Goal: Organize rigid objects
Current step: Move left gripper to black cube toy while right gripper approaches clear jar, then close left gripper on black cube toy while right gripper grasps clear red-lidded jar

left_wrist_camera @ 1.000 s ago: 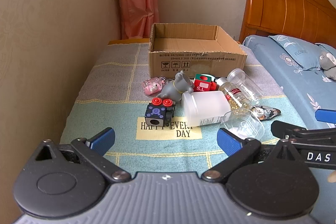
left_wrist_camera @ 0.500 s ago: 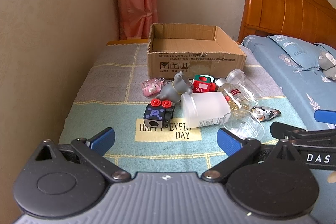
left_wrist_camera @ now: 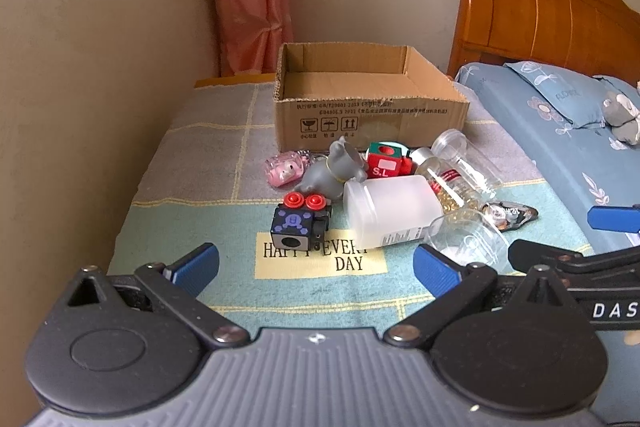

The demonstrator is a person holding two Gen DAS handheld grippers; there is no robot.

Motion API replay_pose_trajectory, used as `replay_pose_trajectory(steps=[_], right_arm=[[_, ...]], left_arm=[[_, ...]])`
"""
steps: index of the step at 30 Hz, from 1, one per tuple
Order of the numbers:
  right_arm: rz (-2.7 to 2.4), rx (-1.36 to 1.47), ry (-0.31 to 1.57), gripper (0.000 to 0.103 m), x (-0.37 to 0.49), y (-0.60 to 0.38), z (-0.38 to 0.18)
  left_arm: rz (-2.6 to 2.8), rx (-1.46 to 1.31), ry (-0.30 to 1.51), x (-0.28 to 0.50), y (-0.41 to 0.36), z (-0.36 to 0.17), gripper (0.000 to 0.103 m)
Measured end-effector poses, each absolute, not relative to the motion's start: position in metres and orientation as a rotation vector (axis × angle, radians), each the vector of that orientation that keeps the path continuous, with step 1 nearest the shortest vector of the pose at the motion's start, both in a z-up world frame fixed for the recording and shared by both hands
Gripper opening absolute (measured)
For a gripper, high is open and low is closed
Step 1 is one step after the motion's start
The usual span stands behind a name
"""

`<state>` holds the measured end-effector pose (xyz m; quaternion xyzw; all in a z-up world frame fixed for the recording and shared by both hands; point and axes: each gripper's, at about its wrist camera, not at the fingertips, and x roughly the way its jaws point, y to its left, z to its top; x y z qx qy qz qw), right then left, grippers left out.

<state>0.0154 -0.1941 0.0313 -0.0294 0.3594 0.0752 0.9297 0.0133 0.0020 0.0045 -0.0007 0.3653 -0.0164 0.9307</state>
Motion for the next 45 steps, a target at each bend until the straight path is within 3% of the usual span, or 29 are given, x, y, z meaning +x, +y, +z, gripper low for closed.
replay_pose_trajectory(steps=[25,45], right_arm=[[0.241,-0.228,0.903,0.103,0.060,-0.176,-0.055],[0.299,-0.176,0.877,0.103,0.066,-0.182,-0.059]], left_arm=[[-0.036,0.054,0.855,0.074,0.023,-0.063,0.102],[-0.114,0.035,0.881,0.101,0.028,-0.084,0.103]])
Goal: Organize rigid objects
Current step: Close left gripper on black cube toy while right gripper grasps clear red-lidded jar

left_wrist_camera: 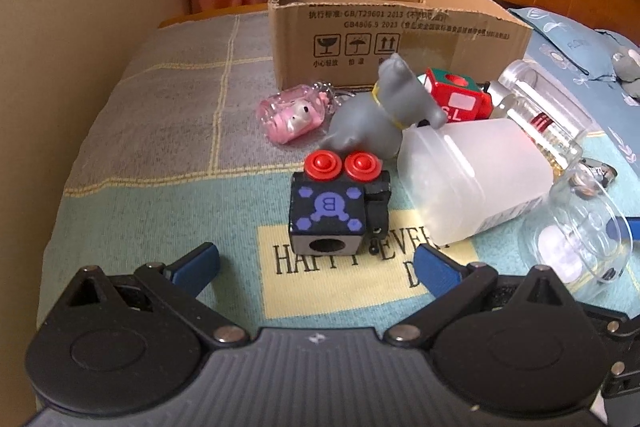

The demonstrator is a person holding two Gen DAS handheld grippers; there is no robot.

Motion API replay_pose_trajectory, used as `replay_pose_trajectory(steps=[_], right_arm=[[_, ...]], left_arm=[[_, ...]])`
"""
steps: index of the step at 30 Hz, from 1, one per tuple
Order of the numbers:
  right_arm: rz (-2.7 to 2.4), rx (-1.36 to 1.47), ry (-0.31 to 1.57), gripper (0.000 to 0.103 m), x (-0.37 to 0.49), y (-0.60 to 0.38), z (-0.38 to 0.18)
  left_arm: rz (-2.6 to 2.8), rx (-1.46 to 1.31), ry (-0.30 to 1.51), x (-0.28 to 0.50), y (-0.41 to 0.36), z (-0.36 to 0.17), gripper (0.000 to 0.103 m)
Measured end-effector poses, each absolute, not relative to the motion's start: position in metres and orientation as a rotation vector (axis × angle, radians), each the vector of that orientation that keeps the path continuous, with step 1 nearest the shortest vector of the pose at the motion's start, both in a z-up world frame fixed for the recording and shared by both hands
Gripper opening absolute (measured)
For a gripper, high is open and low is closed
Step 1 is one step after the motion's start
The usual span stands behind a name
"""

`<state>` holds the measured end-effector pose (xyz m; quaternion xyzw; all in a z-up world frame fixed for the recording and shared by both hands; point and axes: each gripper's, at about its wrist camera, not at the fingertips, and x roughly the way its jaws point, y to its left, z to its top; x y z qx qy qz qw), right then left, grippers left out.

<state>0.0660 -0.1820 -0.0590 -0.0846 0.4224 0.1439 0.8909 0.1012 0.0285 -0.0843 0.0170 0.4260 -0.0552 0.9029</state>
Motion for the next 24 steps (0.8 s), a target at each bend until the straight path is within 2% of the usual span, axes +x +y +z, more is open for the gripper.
replay_pose_trajectory(steps=[12,15,17,20,24], right_arm=[[0.307,-0.176,0.847,0.103,0.064,-0.183,-0.061],[0.308,-0.176,0.845,0.103,0.064,-0.183,-0.061],[0.308,-0.175,0.844,0.103,0.064,-0.183,-0.061],[0.308,-0.175,0.845,0.103,0.064,-0.183,-0.061],[0.306,-0.174,0.840,0.103,0.063,-0.183,-0.061]], left_arm=[[-0.133,0.041,0.847,0.121,0.030,-0.087,0.101],[-0.161,0.049,0.827,0.117,0.029,-0.084,0.086],[-0.183,0.055,0.817,0.116,0.028,-0.082,0.071],[-0.202,0.050,0.807,0.115,0.028,-0.080,0.056],[-0.214,0.053,0.803,0.112,0.029,-0.079,0.050]])
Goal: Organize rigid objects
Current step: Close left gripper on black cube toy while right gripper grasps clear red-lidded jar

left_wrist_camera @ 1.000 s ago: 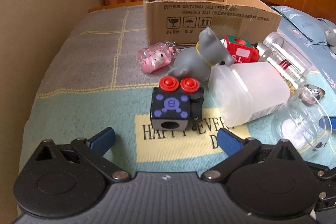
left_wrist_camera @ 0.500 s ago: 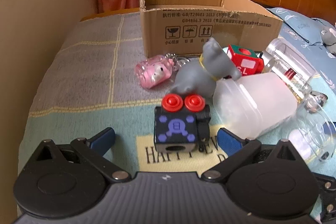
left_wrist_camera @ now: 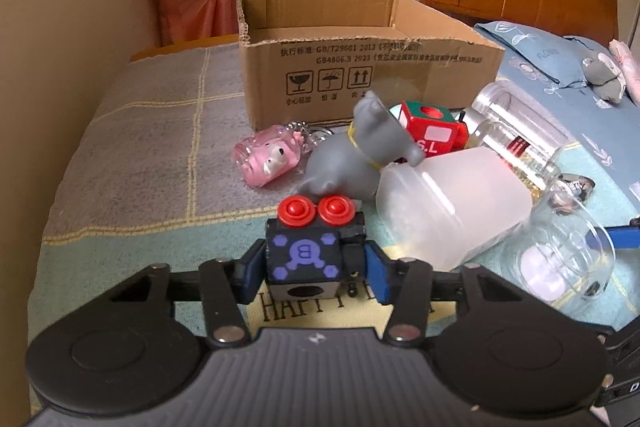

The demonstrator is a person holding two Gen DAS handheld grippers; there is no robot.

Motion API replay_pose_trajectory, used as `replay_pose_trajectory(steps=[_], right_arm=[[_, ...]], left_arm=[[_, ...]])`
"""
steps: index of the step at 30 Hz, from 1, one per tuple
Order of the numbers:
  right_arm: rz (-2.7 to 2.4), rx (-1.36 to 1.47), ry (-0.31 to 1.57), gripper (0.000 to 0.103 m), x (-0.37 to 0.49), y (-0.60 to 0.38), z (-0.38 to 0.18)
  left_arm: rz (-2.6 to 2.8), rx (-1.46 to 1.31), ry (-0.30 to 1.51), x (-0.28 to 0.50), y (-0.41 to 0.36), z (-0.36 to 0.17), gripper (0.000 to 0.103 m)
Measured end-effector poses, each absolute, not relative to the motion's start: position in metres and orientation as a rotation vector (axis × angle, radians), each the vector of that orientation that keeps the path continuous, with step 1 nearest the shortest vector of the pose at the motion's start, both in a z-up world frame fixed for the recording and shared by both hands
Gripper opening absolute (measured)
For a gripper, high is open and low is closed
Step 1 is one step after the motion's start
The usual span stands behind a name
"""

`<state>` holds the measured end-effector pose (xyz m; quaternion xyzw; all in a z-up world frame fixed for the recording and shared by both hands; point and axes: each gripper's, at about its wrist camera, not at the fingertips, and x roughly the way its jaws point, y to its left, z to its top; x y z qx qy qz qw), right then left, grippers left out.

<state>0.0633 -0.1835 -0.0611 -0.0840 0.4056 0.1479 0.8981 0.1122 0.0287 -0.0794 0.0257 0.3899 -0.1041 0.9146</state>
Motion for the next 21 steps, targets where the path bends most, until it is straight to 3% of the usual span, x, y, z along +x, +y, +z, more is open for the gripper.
replay_pose_trajectory(steps=[21], right_arm=[[0.311,-0.201,0.833,0.103,0.076,-0.163,-0.056]], left_arm=[[-0.210,0.078,0.807,0.098,0.036,-0.080,0.058]])
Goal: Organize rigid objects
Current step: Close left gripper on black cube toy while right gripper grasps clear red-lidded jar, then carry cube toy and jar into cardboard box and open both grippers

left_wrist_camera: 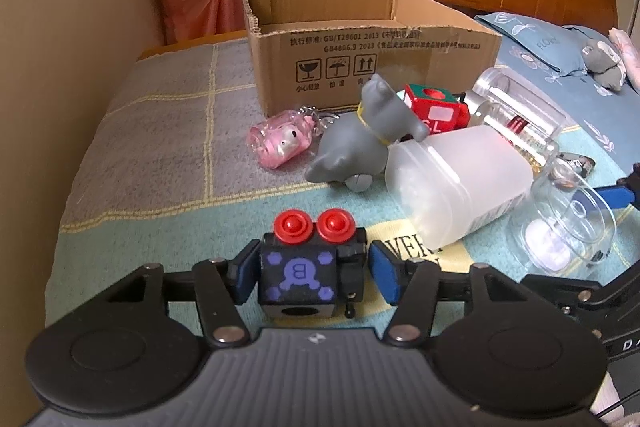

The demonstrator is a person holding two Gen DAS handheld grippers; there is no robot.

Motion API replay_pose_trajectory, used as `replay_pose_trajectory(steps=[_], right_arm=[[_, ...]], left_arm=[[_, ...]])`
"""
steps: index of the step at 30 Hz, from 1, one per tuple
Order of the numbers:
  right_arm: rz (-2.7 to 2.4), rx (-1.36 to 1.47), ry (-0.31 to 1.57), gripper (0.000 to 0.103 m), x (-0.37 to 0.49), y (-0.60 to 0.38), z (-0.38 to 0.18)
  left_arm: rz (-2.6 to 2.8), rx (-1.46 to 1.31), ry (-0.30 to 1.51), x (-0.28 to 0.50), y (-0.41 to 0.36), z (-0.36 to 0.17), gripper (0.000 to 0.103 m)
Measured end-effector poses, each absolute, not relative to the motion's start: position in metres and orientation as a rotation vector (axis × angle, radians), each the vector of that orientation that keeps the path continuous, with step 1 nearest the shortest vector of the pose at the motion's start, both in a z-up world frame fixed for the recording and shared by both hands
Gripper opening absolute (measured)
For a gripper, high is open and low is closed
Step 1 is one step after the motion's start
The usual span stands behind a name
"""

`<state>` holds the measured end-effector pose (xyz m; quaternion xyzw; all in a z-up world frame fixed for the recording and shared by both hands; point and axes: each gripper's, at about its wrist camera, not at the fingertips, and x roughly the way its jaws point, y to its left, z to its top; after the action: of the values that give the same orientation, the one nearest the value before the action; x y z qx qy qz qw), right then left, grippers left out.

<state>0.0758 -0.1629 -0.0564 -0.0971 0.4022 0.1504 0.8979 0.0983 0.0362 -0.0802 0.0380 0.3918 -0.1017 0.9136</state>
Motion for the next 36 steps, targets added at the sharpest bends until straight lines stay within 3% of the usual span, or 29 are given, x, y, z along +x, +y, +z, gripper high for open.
replay_pose_trajectory(steps=[3,11,36], right_arm=[[0.326,-0.218,0.827,0.101,0.079,-0.155,-0.054],[0.310,-0.219,0.833,0.079,0.085,-0.152,-0.051],[0.429,-0.254,0.755,0.079,0.084,-0.182,0.018]], left_arm=[[-0.216,0.077,0.809,0.100,0.038,-0.080,0.058],[-0.235,0.076,0.832,0.101,0.040,-0.077,0.054],[-0.337,0.147,0.807,0.102,0.038,0.001,0.053]])
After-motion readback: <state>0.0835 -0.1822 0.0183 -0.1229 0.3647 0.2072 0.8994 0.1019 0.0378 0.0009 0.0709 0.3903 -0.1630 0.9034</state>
